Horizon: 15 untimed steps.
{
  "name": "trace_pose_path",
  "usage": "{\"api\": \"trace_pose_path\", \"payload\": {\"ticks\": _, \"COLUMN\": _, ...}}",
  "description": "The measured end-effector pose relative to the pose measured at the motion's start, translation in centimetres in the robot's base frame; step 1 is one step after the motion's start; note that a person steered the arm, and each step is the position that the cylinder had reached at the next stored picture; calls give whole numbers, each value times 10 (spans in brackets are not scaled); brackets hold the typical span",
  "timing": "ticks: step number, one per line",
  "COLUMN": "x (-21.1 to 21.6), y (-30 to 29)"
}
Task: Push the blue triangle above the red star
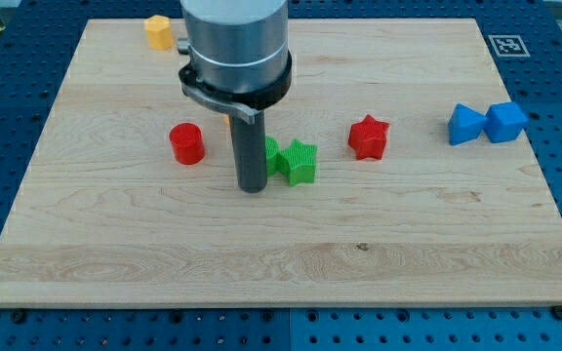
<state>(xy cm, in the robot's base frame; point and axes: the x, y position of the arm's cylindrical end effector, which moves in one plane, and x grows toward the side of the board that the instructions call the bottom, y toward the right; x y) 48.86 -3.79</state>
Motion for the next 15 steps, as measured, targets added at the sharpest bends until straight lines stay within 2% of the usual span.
{"api": "trace_pose_path", "payload": {"ticks": 1, "x": -3, "y": 0}}
{"api": "trace_pose_path", "payload": {"ticks": 2, "x": 13, "y": 0}}
{"api": "trace_pose_path", "payload": {"ticks": 3, "x": 32, "y": 35}}
{"api": "trace_pose_path", "payload": {"ticks": 4, "x": 26, "y": 131}}
{"api": "trace_pose_path", "payload": {"ticks": 5, "x": 11, "y": 224}}
{"api": "trace_pose_path", "payload": {"ticks": 6, "x": -29, "y": 264}}
{"api": "trace_pose_path", "payload": {"ticks": 7, "x": -83, "y": 278}}
{"api": "trace_pose_path", "payload": {"ticks": 9, "x": -99, "y": 278}}
{"api": "trace_pose_path", "payload": {"ticks": 10, "x": -121, "y": 271}}
{"api": "trace_pose_path", "payload": {"ticks": 12, "x": -124, "y": 256}}
{"api": "trace_pose_path", "payload": {"ticks": 15, "x": -108, "y": 191}}
